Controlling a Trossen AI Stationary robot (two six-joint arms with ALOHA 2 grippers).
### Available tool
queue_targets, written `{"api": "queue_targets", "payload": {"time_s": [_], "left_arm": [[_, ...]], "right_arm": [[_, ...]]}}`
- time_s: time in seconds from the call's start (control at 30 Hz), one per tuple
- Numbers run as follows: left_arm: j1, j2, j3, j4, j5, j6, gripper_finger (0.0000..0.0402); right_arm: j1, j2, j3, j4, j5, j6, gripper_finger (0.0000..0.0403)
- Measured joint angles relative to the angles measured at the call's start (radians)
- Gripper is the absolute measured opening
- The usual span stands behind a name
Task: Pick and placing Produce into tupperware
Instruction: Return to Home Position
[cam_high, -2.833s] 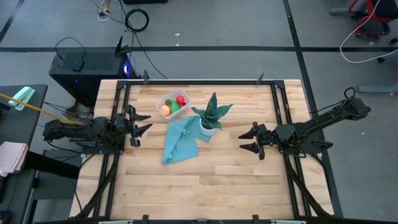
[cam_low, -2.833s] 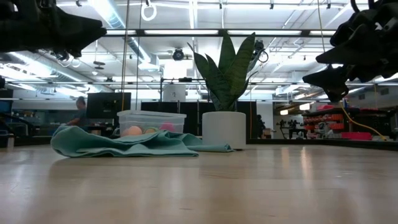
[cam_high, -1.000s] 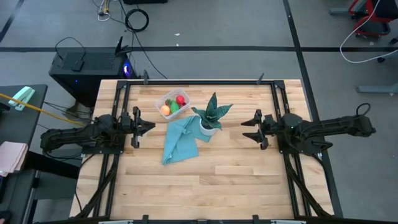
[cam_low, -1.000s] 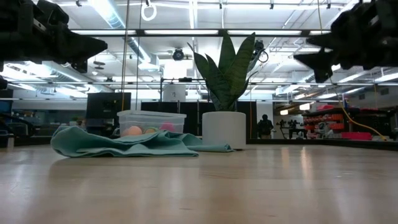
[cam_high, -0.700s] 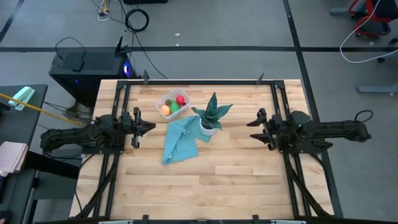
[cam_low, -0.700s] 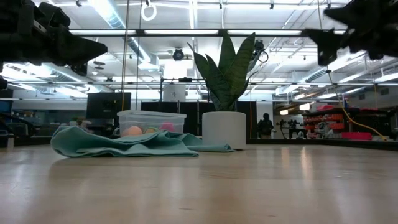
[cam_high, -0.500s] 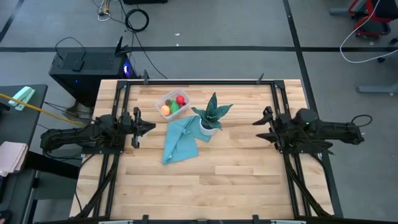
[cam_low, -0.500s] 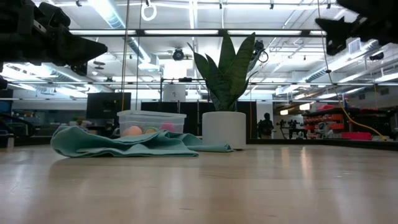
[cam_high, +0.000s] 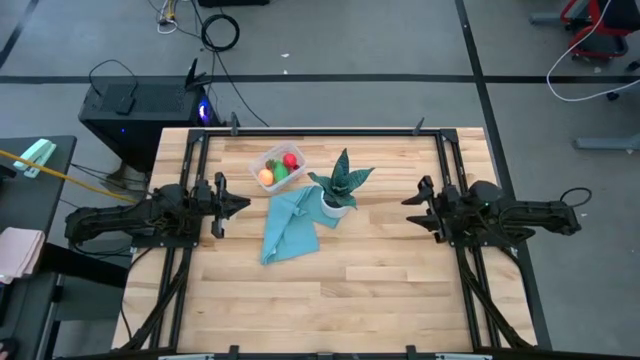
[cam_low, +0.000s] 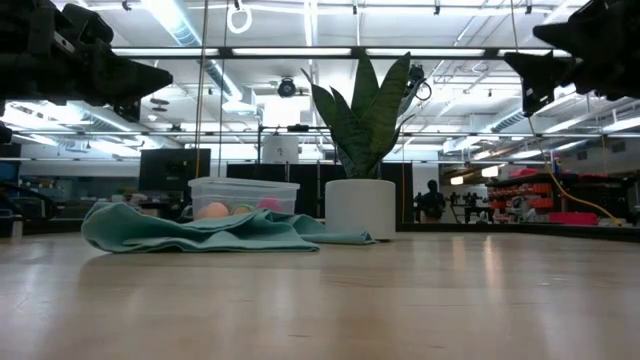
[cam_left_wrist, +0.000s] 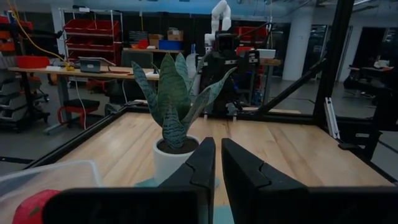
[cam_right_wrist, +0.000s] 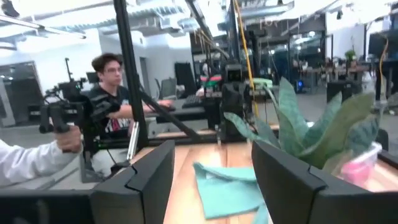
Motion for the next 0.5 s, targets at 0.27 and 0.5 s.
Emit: {"api": "queue_targets", "payload": {"time_s": [0.27,0.5], "left_arm": [[0.000,0.000,0.000,-0.037,0.000,-0.009,0.0028],[0.001,0.000,0.000,-0.038,0.000,-0.018,0.0018]], "right_arm": [[0.000,0.000,0.000,-0.113,0.010,0.022,0.0195],[0.000,0.021,0.000,-0.113,0.042,-0.002,0.0101]]}}
